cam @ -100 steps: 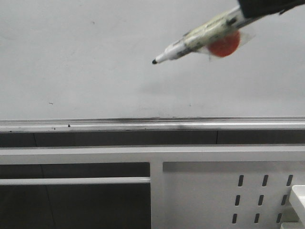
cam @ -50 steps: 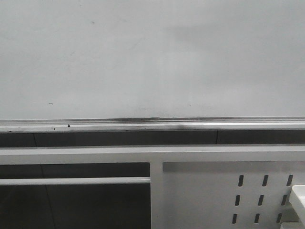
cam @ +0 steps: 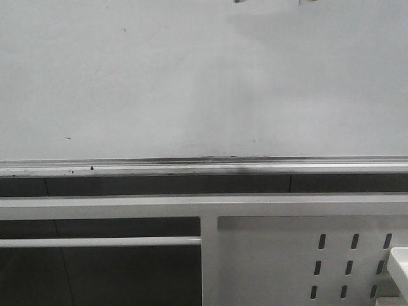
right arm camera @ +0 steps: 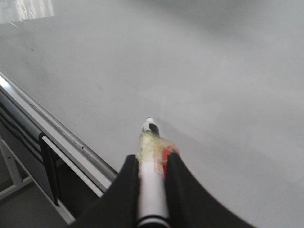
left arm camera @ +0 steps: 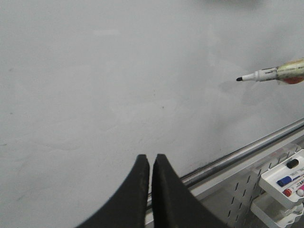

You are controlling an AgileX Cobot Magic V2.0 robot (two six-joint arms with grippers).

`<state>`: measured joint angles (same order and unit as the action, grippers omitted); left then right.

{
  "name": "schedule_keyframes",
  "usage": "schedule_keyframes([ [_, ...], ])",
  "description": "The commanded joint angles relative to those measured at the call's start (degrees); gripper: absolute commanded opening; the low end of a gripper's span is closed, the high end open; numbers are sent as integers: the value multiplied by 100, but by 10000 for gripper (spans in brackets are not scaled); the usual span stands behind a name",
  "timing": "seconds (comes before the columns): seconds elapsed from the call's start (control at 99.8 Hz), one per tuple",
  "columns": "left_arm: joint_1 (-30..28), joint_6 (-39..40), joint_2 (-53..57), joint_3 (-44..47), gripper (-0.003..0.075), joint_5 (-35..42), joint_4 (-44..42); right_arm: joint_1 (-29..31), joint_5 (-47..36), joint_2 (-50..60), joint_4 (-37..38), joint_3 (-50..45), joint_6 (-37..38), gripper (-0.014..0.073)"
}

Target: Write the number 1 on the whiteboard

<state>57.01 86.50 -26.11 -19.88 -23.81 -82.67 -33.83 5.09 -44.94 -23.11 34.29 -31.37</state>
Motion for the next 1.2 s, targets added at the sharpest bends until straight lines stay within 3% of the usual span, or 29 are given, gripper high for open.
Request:
schedule_keyframes([
  [0.0, 37, 59, -18, -168, -20, -89, -316, 29, -609, -136, 12, 268, -1, -71],
  [0.701, 37, 73, -18, -168, -20, -115, -316, 319, -555, -1440, 19, 332, -11, -71],
  [0.861, 37, 73, -18, -168, -19, 306, -316, 36, 239, -1173, 18, 449, -11, -71],
  [0.972, 37, -102, -169, -168, -11, 1168, -340, -193, 1210, -1111, 18, 735, -11, -71],
  [1.092, 37, -781, -645, -168, 97, 2034, -340, -400, 2150, -1182, 30, 1232, -92, -71],
  [1.192, 37, -1004, -1286, -208, 281, 2239, -340, -526, 2724, -1338, 121, 1694, -92, -71],
])
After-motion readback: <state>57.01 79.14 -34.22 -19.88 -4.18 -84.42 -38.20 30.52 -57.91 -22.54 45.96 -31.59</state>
